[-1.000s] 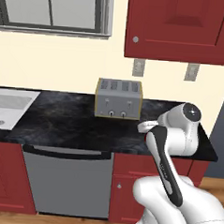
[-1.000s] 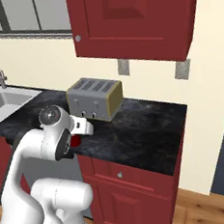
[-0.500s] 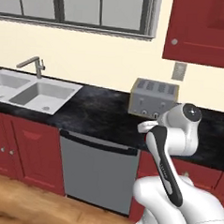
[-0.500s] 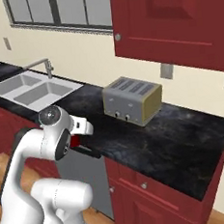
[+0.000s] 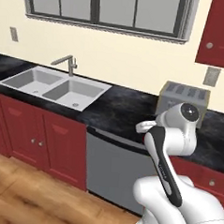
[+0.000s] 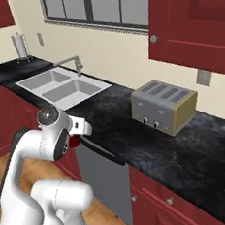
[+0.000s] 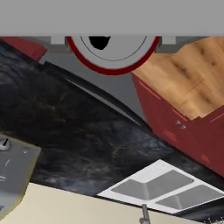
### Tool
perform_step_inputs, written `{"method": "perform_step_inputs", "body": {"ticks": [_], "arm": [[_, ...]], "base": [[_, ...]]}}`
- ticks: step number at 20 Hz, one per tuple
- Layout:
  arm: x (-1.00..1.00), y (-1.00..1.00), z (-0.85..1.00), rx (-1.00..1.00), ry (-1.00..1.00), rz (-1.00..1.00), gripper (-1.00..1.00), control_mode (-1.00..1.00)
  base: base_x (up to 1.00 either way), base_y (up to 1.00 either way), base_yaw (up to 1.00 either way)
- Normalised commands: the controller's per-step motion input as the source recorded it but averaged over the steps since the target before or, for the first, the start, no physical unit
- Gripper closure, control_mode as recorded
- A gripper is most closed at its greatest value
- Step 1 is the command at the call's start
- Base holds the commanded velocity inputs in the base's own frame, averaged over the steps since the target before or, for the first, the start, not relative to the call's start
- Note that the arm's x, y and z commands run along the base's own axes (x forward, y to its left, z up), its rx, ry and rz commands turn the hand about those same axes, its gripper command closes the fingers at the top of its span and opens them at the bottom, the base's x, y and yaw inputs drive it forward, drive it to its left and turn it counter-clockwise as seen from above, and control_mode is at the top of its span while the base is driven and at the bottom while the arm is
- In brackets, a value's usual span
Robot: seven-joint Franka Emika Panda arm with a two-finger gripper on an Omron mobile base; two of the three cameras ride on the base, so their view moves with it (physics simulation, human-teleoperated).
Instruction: Four empty soda cans are scattered around the kitchen. Gather all the cans and cluster them next to the stove for recycling.
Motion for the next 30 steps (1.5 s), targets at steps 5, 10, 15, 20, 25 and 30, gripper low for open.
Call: {"method": "perform_step_inputs", "body": {"ticks": [5, 10, 15, 20, 25, 30], "arm": [[0.0, 0.0, 0.0, 0.0, 0.0, 0.0, 1.0, 1.0], [0.0, 0.0, 0.0, 0.0, 0.0, 0.0, 1.0, 1.0], [0.0, 0.0, 0.0, 0.0, 0.0, 0.0, 1.0, 1.0], [0.0, 0.0, 0.0, 0.0, 0.0, 0.0, 1.0, 1.0], [0.0, 0.0, 0.0, 0.0, 0.0, 0.0, 1.0, 1.0], [0.0, 0.0, 0.0, 0.0, 0.0, 0.0, 1.0, 1.0]], "base": [[0.0, 0.6, 0.27], [0.0, 0.66, 0.27], [0.0, 0.72, 0.25], [0.0, 0.75, 0.24], [0.0, 0.84, 0.23], [0.06, 0.85, 0.24]]}}
